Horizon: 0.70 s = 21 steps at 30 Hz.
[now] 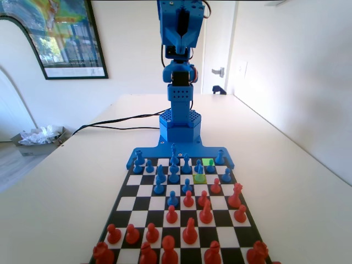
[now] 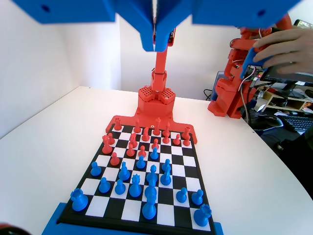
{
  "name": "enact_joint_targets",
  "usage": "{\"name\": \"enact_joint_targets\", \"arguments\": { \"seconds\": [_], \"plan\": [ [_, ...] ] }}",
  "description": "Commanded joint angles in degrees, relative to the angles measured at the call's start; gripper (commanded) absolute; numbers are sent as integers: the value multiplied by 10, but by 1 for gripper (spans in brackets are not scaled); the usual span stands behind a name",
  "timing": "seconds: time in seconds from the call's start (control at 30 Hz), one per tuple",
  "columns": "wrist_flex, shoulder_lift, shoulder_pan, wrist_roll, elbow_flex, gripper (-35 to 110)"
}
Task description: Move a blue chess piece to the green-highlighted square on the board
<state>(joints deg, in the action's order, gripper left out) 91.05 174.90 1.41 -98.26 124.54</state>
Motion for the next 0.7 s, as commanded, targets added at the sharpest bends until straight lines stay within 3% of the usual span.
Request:
{"name": "enact_joint_targets", "arguments": {
  "seconds": [0.0, 0.67],
  "plan": [
    [-8, 2, 7, -2, 4, 1],
    [-7, 2, 8, -6, 4, 1]
  ]
}}
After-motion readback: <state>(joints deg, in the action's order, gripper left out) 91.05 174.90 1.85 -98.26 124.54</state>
